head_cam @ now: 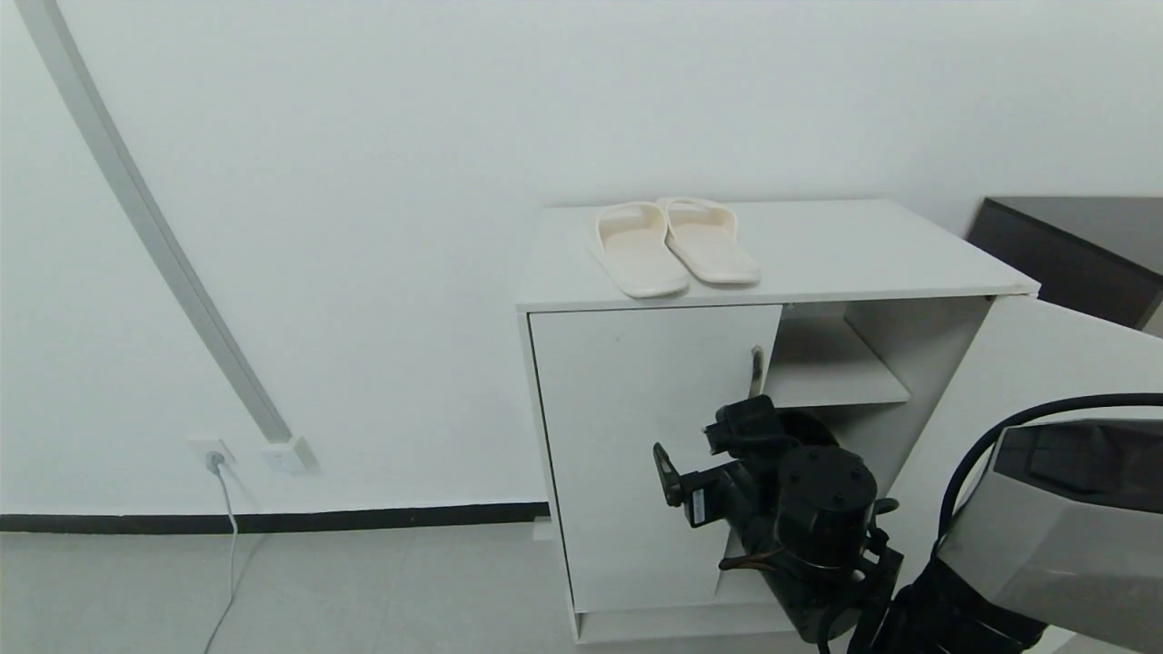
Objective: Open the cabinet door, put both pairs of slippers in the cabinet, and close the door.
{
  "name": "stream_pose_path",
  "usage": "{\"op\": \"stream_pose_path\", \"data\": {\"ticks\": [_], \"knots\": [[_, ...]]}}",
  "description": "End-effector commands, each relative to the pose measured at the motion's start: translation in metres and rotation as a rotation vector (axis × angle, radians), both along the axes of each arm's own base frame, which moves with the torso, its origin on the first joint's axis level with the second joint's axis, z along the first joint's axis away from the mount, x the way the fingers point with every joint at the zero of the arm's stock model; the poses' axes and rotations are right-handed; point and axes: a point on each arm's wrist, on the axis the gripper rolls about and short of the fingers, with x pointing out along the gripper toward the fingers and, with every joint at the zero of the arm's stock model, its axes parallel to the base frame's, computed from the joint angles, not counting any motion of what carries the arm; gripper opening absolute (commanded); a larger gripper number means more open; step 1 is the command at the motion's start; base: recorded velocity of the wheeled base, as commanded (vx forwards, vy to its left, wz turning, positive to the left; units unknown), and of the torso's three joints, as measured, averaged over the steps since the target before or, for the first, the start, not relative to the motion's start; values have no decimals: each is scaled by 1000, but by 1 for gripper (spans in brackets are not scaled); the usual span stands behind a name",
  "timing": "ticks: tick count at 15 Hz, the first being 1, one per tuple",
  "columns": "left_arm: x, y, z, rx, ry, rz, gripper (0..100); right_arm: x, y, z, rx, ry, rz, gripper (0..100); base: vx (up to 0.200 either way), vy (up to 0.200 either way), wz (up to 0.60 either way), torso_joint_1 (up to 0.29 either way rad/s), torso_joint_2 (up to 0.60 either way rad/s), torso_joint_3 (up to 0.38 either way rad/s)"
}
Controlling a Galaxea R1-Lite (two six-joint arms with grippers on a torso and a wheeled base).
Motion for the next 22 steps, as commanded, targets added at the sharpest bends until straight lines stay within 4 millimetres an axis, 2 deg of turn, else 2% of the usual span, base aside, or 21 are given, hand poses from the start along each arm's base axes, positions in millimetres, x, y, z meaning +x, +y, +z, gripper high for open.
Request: {"op": "stream_pose_path", "data": {"ticks": [1,13,19,22], "knots": [[0,0,0,0,1,1,0,0,0,0,0,0,1,100,0,0,0,193,-510,-310],[0,0,0,0,1,1,0,-1,1,3,27,-25,16,100,0,0,0,233,-554,-319],[0,0,0,0,1,1,0,-2,0,-7,-23,-49,81,100,0,0,0,206,-449,-242],[0,0,0,9,1,-2,0,4,1,6,-4,-62,63,100,0,0,0,168,-362,-191]]}}
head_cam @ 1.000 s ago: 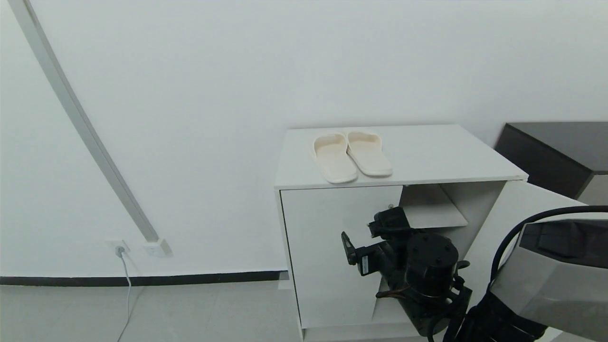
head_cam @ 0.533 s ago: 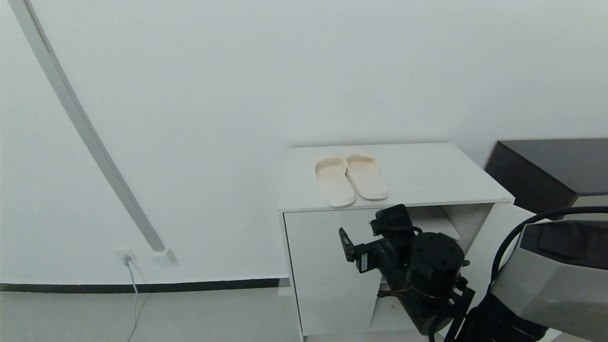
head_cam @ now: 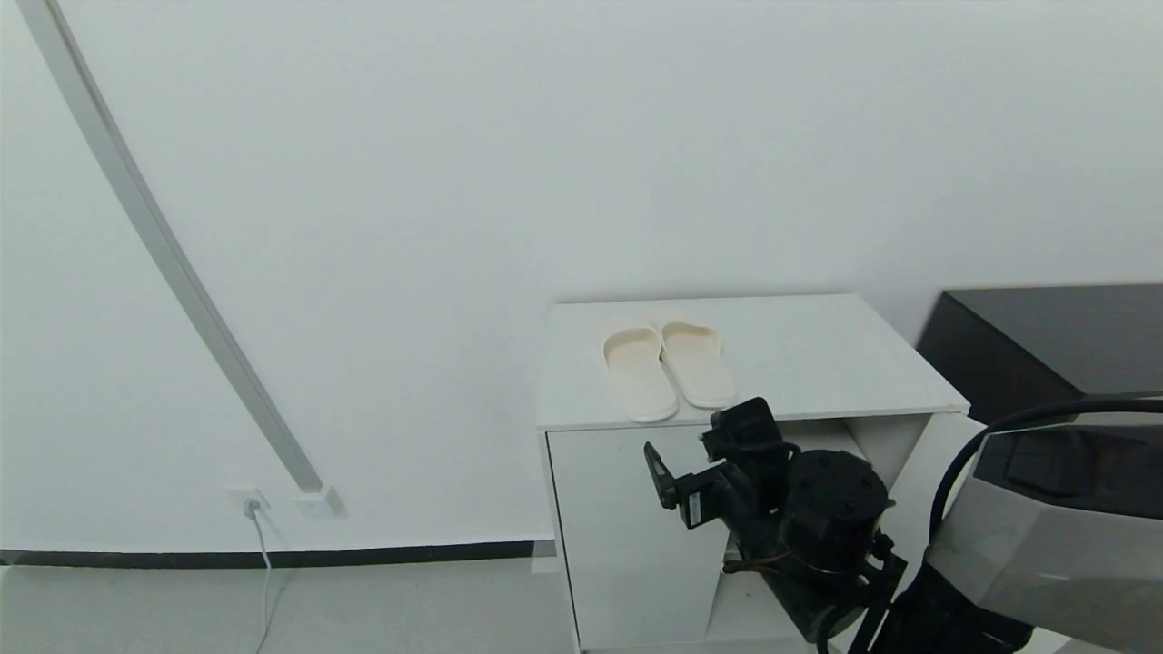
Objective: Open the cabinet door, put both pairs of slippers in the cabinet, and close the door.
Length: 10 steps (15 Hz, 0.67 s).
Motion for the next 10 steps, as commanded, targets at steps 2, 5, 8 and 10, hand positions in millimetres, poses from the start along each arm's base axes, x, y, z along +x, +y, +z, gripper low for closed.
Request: {"op": "stream_pose_path", "data": {"ticks": [2,5,8,10], "knots": [[0,0,0,0,2,0,0,5,4,21,47,69,-31,100,0,0,0,36,-68,-31],[0,0,0,-3,2,0,0,10,8,46,103,143,-116,100,0,0,0,0,0,0],[0,0,0,-7,2,-1,0,10,7,48,106,176,-123,100,0,0,0,0,0,0],[0,0,0,-6,2,-3,0,12,9,44,99,184,-124,100,200,0,0,2,5,-2]]}}
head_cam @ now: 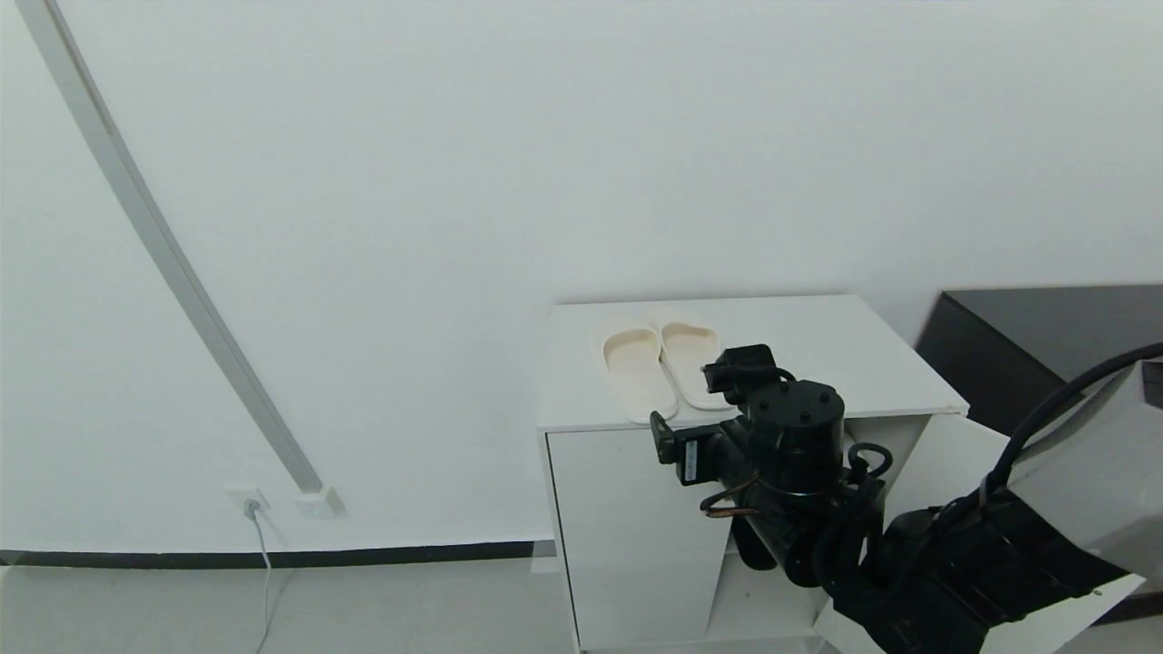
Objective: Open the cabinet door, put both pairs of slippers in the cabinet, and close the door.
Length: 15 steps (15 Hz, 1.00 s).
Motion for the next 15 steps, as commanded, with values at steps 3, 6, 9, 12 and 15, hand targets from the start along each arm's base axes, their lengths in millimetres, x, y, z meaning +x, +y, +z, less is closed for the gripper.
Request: {"op": "stream_pose_path", "data": {"ticks": [3,6,9,12,15], "knots": [[0,0,0,1,1,-1,0,1,0,-2,-4,4,-1,100,200,0,0,-7,2,-1],[0,0,0,1,1,-1,0,2,0,-5,-8,8,-4,100,200,0,0,2,2,1],[0,0,0,1,1,-1,0,6,3,-19,-30,30,-3,100,200,0,0,6,1,1],[0,0,0,1,1,-1,0,15,13,-23,-21,15,1,100,0,0,0,0,0,0],[0,0,0,1,0,-1,0,29,18,-30,-22,13,11,100,0,0,0,0,0,0]]}}
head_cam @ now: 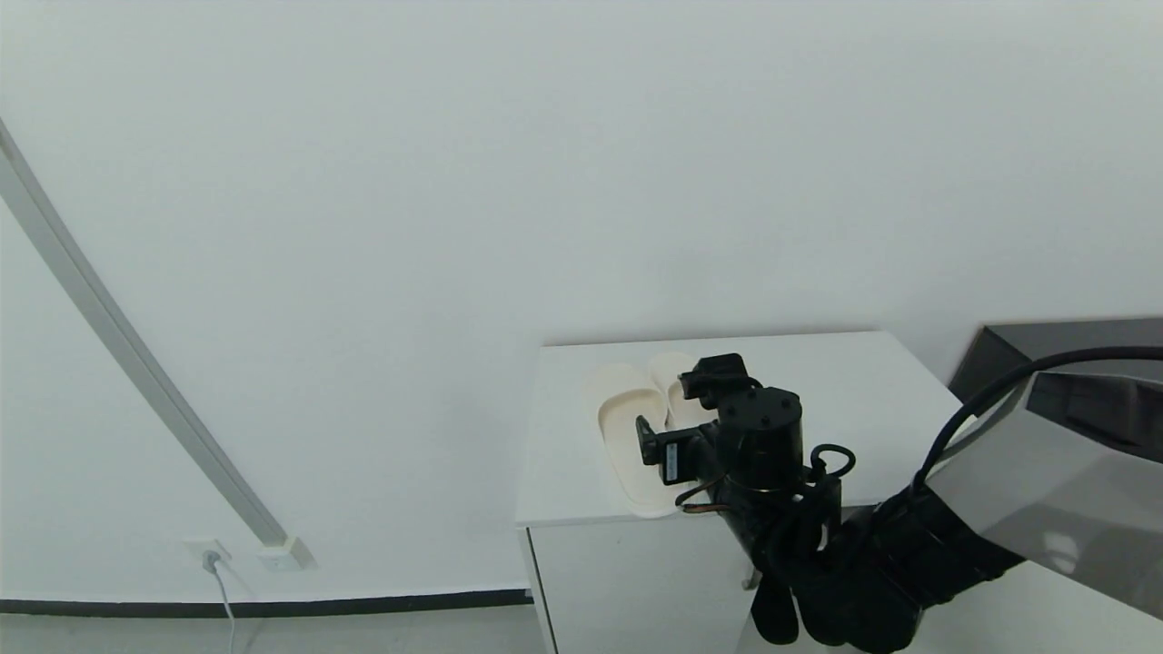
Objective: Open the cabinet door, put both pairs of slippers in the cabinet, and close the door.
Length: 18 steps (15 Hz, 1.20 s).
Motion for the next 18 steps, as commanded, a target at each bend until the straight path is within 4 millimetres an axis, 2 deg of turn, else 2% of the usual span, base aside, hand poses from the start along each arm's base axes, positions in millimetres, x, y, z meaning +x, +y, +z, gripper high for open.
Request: {"op": "stream_pose_path", "data": {"ticks": [1,4,7,12,17,18], "knots": [[0,0,0,0,0,1,0,12,3,-11,-18,9,6,100,0,0,0,0,0,0],[0,0,0,0,2,1,0,26,10,-18,-17,8,20,100,0,0,0,0,0,0],[0,0,0,0,2,1,0,39,8,-23,-15,18,40,100,0,0,0,0,0,0],[0,0,0,3,0,1,0,64,13,-23,-11,19,33,100,0,0,0,0,0,0],[0,0,0,3,2,1,0,74,13,-18,-8,14,20,100,0,0,0,0,0,0],[0,0,0,4,0,1,0,75,13,-19,-9,16,18,0,0,0,0,0,0,0]]}}
